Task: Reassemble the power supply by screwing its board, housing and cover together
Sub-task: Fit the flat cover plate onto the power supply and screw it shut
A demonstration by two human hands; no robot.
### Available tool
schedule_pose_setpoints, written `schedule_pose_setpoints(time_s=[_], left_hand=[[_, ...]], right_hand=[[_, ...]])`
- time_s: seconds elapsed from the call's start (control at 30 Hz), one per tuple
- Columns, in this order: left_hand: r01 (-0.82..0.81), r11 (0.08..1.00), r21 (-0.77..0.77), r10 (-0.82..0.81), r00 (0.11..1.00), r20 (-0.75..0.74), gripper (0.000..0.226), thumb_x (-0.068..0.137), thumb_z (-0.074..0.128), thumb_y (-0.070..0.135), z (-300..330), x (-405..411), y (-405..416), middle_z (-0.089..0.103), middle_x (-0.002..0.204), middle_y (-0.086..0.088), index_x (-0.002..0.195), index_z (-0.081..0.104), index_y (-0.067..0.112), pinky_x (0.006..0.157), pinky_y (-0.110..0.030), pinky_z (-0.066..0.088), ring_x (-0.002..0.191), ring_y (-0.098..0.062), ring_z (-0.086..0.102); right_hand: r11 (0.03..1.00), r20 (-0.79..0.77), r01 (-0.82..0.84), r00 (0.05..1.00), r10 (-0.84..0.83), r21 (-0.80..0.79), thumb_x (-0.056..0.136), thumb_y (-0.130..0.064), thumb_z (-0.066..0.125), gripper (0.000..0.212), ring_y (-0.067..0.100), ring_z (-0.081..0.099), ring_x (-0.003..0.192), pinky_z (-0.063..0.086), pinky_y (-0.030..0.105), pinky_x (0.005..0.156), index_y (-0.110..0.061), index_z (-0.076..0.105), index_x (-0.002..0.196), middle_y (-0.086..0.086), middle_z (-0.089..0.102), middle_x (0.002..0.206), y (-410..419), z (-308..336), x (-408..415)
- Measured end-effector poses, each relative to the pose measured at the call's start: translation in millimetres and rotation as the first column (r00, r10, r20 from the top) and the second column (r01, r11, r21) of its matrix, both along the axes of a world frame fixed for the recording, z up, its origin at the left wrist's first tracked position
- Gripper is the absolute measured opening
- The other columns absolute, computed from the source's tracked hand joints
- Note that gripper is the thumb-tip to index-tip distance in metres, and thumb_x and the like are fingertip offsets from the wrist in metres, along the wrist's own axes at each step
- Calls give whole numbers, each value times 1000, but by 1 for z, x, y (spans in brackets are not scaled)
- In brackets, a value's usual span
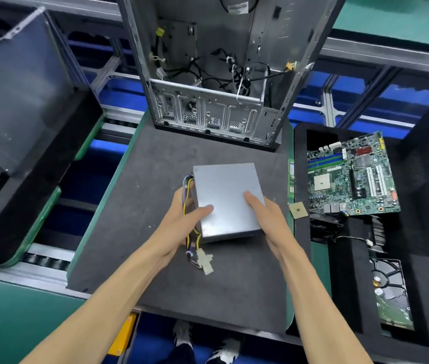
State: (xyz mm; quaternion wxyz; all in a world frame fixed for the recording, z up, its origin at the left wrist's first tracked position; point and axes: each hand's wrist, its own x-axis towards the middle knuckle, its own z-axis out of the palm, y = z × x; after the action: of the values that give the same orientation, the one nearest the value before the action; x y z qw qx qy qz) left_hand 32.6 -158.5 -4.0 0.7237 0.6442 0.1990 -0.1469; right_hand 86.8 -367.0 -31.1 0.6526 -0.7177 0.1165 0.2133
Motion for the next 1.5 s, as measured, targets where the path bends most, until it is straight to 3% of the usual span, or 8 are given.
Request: schedule_pose_setpoints(time_s=[0.17, 0.37, 0.67, 0.83, 0.97, 1.07, 1.23, 1.5], left_hand=[[-121, 986, 118, 123, 992, -10, 24, 89, 63, 38, 6, 38, 33, 60, 102, 0, 104, 46, 43, 50, -23, 42, 73, -12, 56], [-184, 975, 126, 182, 983, 30, 20, 96, 59, 19, 5, 85, 93, 72, 98, 5, 106, 61, 36, 65, -26, 53, 82, -14, 68], [-103, 995, -13, 103, 995, -3, 27, 98, 52, 19, -9, 123, 124, 76, 109, 9, 115, 66, 35, 67, -23, 59, 98, -10, 74], [39, 987, 158, -31, 998, -54, 27, 98, 43, 38, -15, 128, 124, 68, 120, 15, 106, 57, 60, 79, -30, 51, 107, -9, 64], [-18, 960, 280, 43, 996, -82, 32, 98, 35, 42, -23, 126, 121, 70, 112, 6, 115, 62, 43, 84, -38, 52, 102, -19, 64], [-119, 916, 384, 148, 988, -45, 41, 101, 34, 19, -41, 104, 124, 70, 107, 5, 124, 65, 29, 87, -34, 55, 99, -18, 64], [22, 807, 590, -42, 999, 20, 45, 102, 37, 8, -59, 67, 127, 58, 73, -4, 117, 70, 33, 50, -23, 45, 58, -15, 51], [173, 558, 812, -234, 971, -46, 23, 103, 42, 13, -53, 65, 127, 45, 88, -10, 91, 56, 26, 62, -27, 34, 84, -29, 50]], right_hand=[[986, 24, 67, 997, -71, 154, 105, -29, 54, 30, 8, 67, 117, 47, 36, 109, -25, 61, 134, -12, 72, 126, 44, 10, 7], [988, -14, 111, 994, -111, 110, 104, -38, 52, 61, 18, 44, 143, 33, 45, 121, -23, 32, 159, -4, 38, 160, 107, 15, 36], [989, 10, 134, 991, -135, 57, 107, -31, 44, 46, 16, 49, 137, 36, 42, 120, -24, 42, 153, -3, 47, 152, 142, 0, 67], [989, -31, 146, 989, -145, 28, 107, -40, 44, 56, 14, 43, 143, 33, 42, 122, -25, 31, 160, -8, 38, 160, 140, -12, 69], [984, -62, 169, 984, -166, 52, 106, -41, 45, 58, 13, 42, 143, 32, 43, 122, -26, 30, 160, -10, 37, 161, 141, -11, 68], [984, -44, 173, 984, -172, 38, 107, -42, 43, 55, 10, 43, 141, 34, 38, 120, -29, 32, 159, -12, 40, 158, 141, -10, 62], [988, 39, 147, 989, -146, -36, 109, -41, 37, 50, 4, 42, 139, 32, 22, 108, -32, 34, 158, -16, 40, 153, 141, -5, 51], [985, 79, 26, 997, -12, -173, 107, -45, 41, 51, 5, 44, 133, 33, 25, 106, -29, 38, 156, -15, 50, 145, 123, 5, 42]])
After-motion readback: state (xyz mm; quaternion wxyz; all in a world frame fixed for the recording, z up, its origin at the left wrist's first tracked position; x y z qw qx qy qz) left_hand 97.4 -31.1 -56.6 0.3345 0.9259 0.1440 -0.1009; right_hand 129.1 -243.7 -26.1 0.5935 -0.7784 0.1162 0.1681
